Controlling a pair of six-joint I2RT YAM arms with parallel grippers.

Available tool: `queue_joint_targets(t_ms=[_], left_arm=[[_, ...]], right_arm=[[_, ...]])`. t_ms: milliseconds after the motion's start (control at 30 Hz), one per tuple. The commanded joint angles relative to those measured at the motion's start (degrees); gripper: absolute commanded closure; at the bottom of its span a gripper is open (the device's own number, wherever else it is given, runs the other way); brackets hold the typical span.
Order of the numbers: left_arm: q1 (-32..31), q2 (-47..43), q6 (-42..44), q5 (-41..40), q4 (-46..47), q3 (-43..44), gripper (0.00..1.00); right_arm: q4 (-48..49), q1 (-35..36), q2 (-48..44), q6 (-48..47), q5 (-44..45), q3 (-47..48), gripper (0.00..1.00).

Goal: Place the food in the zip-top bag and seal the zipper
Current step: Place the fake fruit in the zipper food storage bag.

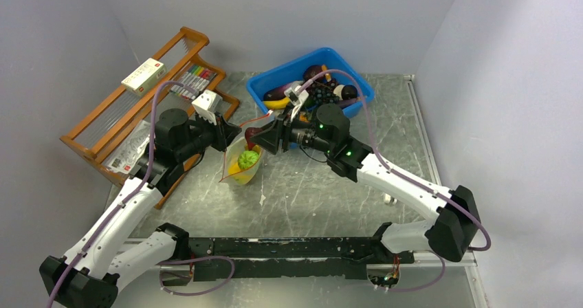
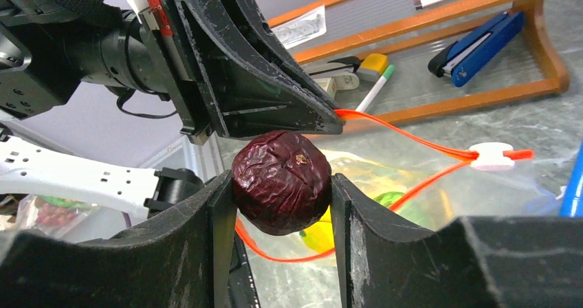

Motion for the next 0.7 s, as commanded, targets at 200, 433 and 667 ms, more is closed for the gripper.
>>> queue_joint_targets(t_ms=[200,433,667], left_arm=[[0.49,-0.61,0.14,-0.09,2.02,-0.32,0.93],[0.52,-0.80,0.12,-0.03,2.12,-0.40,0.93],[0.49,-0.66,0.13,0.00,2.04,-0.41,0.93]], right_arm=[[-10.77,1.65,5.22,-1.15,10.01,7.26,0.55],[-13.28,1.81,6.36,-1.09,10.74,8.45,0.46],[-14.73,1.74,6.78,-1.63,10.39,9.57,0.36]])
